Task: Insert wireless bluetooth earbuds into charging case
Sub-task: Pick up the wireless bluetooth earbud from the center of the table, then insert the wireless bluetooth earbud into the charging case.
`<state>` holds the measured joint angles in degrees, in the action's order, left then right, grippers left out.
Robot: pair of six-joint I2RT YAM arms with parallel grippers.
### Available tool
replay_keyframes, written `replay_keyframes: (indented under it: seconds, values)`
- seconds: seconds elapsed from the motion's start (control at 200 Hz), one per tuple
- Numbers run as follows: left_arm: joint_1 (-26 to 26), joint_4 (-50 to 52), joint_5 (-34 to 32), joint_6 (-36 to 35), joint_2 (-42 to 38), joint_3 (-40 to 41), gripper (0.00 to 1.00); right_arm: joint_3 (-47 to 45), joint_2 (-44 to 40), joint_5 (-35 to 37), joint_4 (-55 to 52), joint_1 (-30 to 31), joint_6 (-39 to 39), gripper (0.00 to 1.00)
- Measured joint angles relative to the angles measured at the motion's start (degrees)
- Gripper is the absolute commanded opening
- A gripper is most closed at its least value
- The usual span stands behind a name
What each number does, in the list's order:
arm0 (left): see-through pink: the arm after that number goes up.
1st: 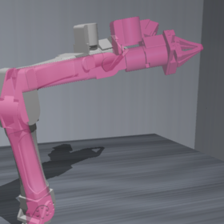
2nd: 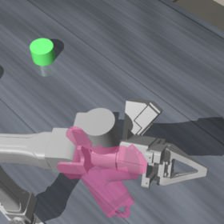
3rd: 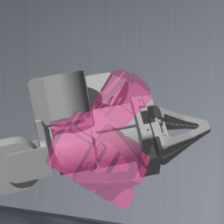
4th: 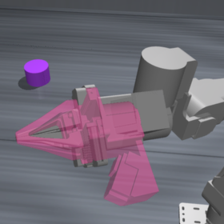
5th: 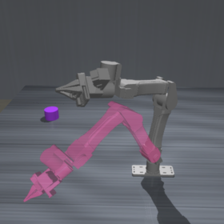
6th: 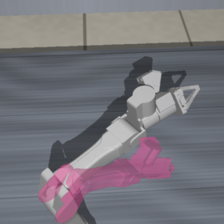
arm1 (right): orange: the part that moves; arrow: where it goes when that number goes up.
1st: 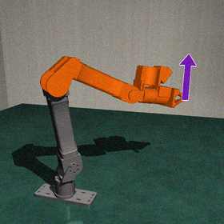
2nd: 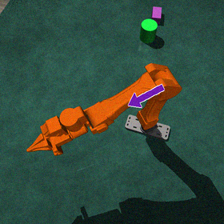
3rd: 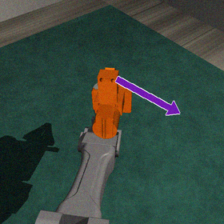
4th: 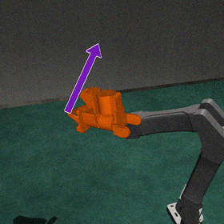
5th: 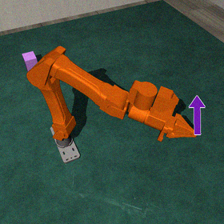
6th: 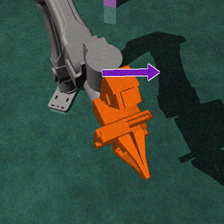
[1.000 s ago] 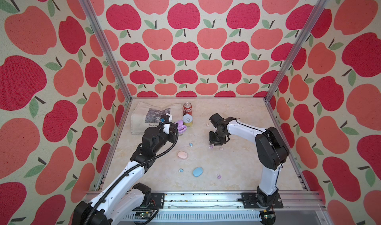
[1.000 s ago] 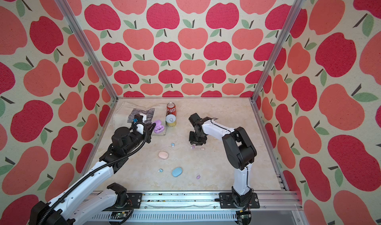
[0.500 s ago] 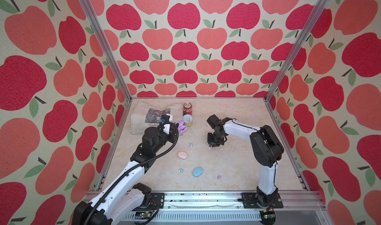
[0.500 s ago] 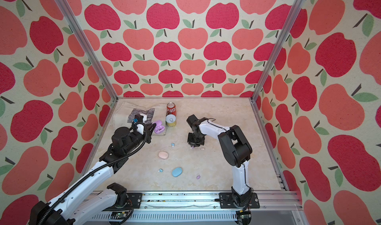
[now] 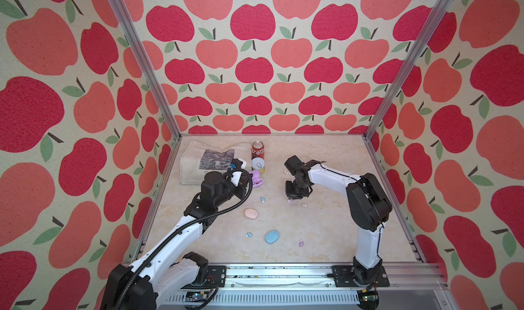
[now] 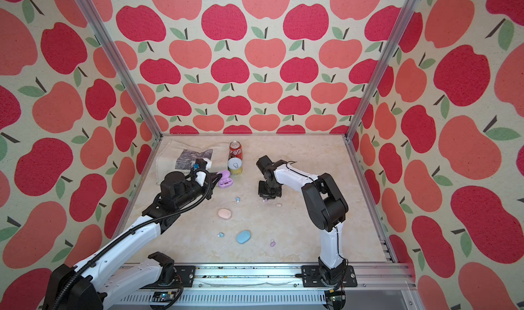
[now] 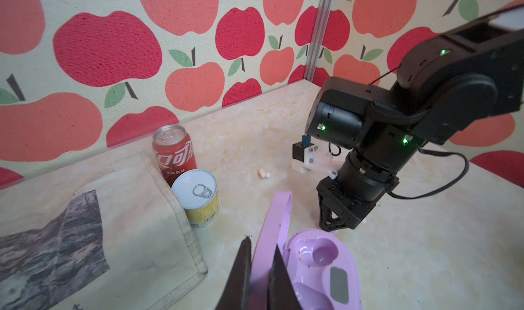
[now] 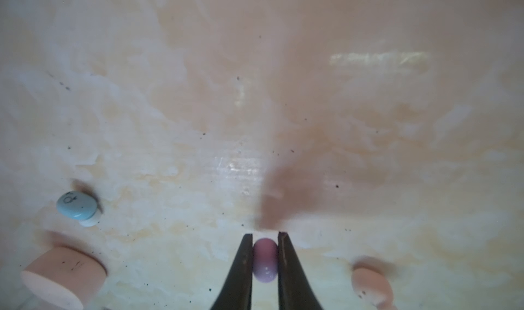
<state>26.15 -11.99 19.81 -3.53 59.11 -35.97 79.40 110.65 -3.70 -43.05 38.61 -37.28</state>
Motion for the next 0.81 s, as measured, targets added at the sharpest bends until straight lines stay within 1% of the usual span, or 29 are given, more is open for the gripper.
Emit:
replay_keyframes:
  seconds: [0.11, 0.235, 0.395, 0.58, 0.805]
  values:
    - [2.8, -1.9, 1.6, -4.7, 5.3, -0.1, 0.0, 0.0, -5.0, 0.2, -0.2, -0.6, 3.6, 0.08]
    - [5.3, -5.0, 1.7, -9.8, 12.6, -0.4, 0.0, 0.0, -11.3, -0.3, -0.5, -1.4, 8.1, 0.09]
    - [6.9, -8.1, 1.7, -13.8, 19.6, -2.8, 0.0, -0.2, -17.0, -4.0, -0.9, -1.6, 12.1, 0.09]
    - [7.7, -11.0, 2.4, -14.4, 22.9, -6.4, 0.0, -1.4, -21.1, -8.8, 0.4, -1.2, 13.4, 0.09]
    - [8.5, -11.0, 3.9, -14.6, 23.5, -9.3, 0.0, -1.4, -21.4, -12.0, 3.6, -0.7, 13.4, 0.09]
